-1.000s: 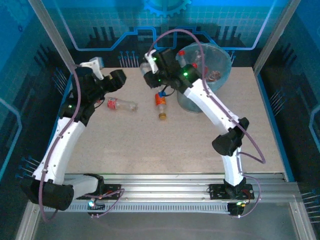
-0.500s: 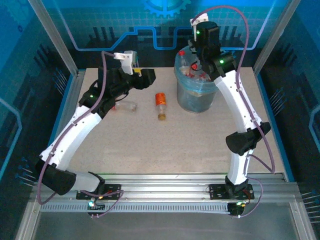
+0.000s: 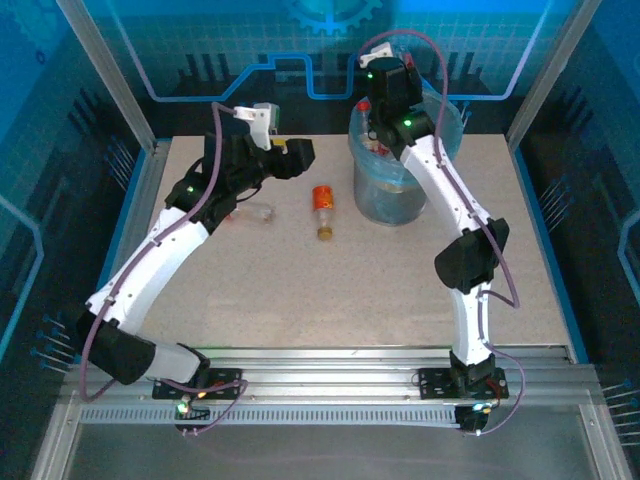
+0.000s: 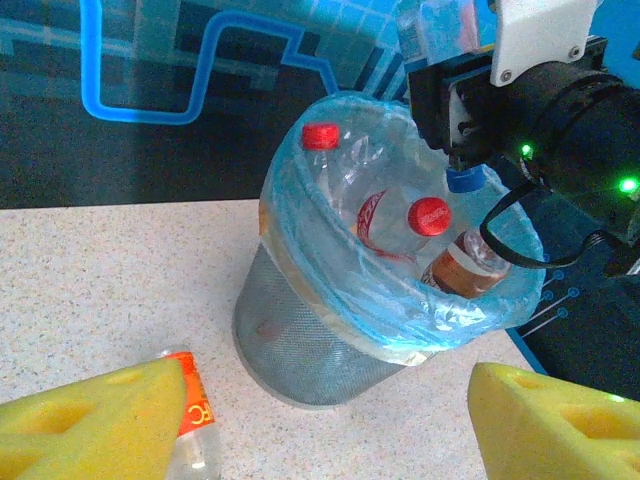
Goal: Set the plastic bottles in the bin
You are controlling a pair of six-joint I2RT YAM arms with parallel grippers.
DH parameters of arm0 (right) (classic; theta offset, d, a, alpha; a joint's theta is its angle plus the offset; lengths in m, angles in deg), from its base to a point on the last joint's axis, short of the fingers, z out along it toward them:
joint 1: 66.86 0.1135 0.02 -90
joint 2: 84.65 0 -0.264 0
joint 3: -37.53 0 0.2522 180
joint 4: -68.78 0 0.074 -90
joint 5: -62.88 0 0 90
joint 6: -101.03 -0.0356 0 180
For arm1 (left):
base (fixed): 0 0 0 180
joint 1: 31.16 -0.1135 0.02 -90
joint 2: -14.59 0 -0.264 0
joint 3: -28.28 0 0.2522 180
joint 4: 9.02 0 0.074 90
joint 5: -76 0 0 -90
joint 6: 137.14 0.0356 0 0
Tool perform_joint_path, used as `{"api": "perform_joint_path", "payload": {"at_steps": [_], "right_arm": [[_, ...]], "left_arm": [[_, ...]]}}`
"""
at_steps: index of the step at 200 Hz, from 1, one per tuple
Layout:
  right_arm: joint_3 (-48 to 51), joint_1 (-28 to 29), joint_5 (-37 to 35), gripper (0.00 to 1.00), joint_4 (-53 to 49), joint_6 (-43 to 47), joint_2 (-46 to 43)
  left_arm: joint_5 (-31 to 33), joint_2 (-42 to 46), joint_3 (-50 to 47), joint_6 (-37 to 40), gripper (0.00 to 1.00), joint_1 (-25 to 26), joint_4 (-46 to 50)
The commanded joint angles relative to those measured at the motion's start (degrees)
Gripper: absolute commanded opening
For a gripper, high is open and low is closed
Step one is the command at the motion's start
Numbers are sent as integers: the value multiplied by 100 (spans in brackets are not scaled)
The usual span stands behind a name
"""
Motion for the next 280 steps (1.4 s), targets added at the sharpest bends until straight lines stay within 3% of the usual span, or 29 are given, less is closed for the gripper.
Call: {"api": "perform_joint_path", "payload": {"at_steps": [1, 138, 280], "right_arm": [[96, -166, -197, 44, 269, -14, -38], [608, -406, 278, 63, -143, -664, -447], [461, -406, 784, 64, -563, -1130, -649]], "left_arm": [[32, -134, 121, 88, 76, 45, -126], [74, -284, 123, -71, 76, 46, -129], [162, -240, 56, -64, 76, 54, -61]]}}
